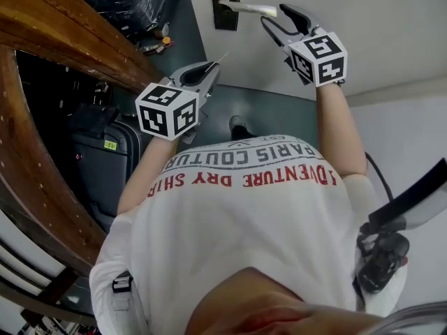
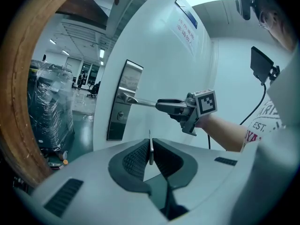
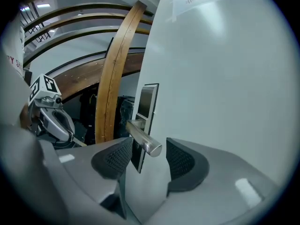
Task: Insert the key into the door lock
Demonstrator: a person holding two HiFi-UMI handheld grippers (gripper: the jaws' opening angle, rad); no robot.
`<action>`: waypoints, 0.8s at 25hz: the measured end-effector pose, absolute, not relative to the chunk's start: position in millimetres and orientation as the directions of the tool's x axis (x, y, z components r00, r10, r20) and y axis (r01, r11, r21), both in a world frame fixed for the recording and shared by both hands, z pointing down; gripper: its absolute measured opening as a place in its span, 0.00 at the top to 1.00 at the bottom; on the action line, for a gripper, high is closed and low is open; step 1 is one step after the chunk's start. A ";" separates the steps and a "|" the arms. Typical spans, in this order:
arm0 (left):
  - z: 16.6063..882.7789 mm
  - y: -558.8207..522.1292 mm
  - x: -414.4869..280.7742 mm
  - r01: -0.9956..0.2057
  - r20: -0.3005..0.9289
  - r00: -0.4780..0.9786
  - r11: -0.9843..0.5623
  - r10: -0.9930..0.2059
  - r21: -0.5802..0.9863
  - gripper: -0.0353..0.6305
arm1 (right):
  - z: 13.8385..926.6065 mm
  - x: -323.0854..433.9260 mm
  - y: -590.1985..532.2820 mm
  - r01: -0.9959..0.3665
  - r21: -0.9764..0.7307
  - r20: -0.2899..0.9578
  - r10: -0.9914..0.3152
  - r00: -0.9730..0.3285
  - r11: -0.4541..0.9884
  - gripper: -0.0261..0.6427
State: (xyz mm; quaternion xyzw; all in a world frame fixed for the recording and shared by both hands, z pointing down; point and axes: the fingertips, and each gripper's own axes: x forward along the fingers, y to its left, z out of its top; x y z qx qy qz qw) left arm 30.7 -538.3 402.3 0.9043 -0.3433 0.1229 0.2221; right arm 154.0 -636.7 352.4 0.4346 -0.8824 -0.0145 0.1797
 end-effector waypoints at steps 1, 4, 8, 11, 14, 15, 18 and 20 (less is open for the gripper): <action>403.1 -542.0 31.4 -0.676 0.373 0.734 -0.662 -0.568 0.323 0.91 | 354.3 152.9 -641.1 -0.756 0.181 0.310 -0.766 -0.563 0.629 0.67; 403.9 -550.8 34.6 -0.677 0.366 0.734 -0.654 -0.572 0.336 0.91 | 362.5 149.8 -648.9 -0.735 0.196 0.336 -0.748 -0.572 0.650 0.67; 405.3 -559.2 36.3 -0.679 0.356 0.734 -0.645 -0.579 0.351 0.91 | 364.7 149.1 -651.5 -0.720 0.208 0.337 -0.740 -0.582 0.662 0.69; 407.3 -565.3 37.0 -0.679 0.342 0.734 -0.631 -0.586 0.377 0.91 | 365.3 149.9 -651.8 -0.714 0.203 0.340 -0.732 -0.590 0.670 0.70; 411.1 -574.3 39.3 -0.662 0.310 0.746 -0.606 -0.590 0.441 0.91 | 364.5 149.7 -651.9 -0.716 0.199 0.337 -0.733 -0.591 0.669 0.70; 412.7 -577.7 41.0 -0.649 0.292 0.753 -0.593 -0.589 0.477 0.91 | 363.8 149.5 -651.6 -0.717 0.198 0.336 -0.733 -0.591 0.668 0.70; 416.8 -590.7 45.6 -0.598 0.227 0.763 -0.528 -0.605 0.603 0.91 | 363.9 149.3 -649.9 -0.715 0.195 0.346 -0.729 -0.591 0.672 0.70; 419.1 -603.9 46.7 -0.557 0.178 0.752 -0.467 -0.634 0.687 0.91 | 365.1 149.5 -650.5 -0.713 0.191 0.348 -0.726 -0.593 0.674 0.70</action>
